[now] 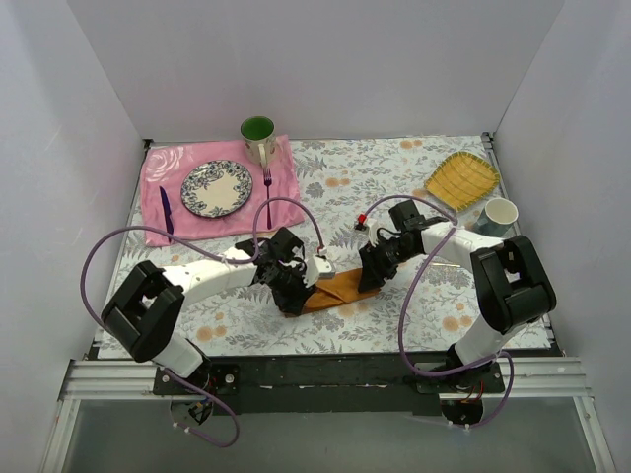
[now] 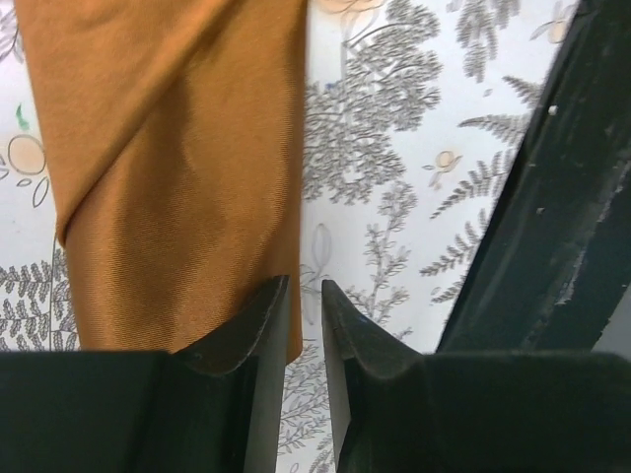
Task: Fold the napkin into a case and place the utensils inside
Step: Rotate the smaller rectangle-folded napkin at the center of the board.
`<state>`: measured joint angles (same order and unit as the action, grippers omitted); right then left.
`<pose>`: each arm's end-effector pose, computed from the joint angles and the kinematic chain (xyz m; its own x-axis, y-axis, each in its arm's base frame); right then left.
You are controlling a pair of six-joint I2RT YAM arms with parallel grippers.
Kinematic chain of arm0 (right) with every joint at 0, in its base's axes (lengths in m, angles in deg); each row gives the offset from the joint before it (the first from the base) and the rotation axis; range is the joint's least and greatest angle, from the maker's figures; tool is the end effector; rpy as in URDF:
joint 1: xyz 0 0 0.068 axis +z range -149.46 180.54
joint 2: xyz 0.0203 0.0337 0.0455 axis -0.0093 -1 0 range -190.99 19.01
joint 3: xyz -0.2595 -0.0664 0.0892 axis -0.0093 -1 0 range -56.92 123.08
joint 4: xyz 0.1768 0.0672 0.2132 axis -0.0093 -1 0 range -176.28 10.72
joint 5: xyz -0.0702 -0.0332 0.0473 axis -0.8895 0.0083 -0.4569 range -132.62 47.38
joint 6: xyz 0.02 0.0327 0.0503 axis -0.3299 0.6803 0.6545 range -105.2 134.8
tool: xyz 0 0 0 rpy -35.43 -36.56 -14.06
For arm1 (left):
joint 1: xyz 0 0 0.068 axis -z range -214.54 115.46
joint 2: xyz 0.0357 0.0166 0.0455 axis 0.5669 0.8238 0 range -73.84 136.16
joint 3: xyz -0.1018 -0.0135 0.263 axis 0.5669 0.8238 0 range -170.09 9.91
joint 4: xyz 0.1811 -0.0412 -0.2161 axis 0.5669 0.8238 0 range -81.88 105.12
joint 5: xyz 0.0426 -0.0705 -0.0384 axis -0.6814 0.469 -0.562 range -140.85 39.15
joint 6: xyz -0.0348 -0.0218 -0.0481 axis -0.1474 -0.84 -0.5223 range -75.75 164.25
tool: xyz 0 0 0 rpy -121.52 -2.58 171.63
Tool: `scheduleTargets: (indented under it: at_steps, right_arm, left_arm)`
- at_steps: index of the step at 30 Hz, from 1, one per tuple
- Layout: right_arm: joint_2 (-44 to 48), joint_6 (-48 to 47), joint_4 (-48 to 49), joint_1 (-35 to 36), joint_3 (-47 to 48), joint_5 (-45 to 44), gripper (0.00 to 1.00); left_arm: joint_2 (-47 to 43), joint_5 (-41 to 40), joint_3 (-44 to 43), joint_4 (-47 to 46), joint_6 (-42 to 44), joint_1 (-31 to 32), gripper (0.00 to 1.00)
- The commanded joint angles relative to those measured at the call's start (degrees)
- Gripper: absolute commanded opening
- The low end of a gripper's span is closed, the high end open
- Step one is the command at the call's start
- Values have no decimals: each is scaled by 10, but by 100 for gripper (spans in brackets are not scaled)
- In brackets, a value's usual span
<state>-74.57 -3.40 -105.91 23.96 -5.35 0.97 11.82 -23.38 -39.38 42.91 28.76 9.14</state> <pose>0.2781 0.1571 0.1490 -0.6499 -0.5281 -0.5466 -0.7593 0.4209 0.4963 0.1942 -0.2166 0.1640 -0.8520 0.4860 -0.1947 0.5115 0.6938 -0.5069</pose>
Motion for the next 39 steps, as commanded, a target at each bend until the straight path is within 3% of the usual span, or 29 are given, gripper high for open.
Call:
scheduleTargets:
  at_steps: [1,11,16,21,26,29,34,39]
  right_arm:
    - [-11,1,38,0,-6,0,55]
    - [-27,27,59,0,-10,-3,55]
    - [-35,37,59,0,5,-17,56]
    - [-6,-3,-9,-1,39,18,56]
    - [21,3,-23,-7,96,22,61]
    - [-8,19,-11,-7,135,-7,61]
    - [-53,24,6,-7,168,-35,77]
    - [-84,13,10,-7,177,-46,82]
  left_arm:
    - [27,-8,1,-14,20,-29,19]
    - [85,-9,-17,-31,54,-91,18]
    - [91,-19,-38,-40,52,-106,28]
    - [102,-5,-90,-23,57,-148,38]
    - [22,43,-91,-6,70,-156,48]
    - [10,21,-76,11,77,-156,48]
    - [25,-6,-61,21,80,-156,44]
    - [49,-27,-61,25,78,-156,40]
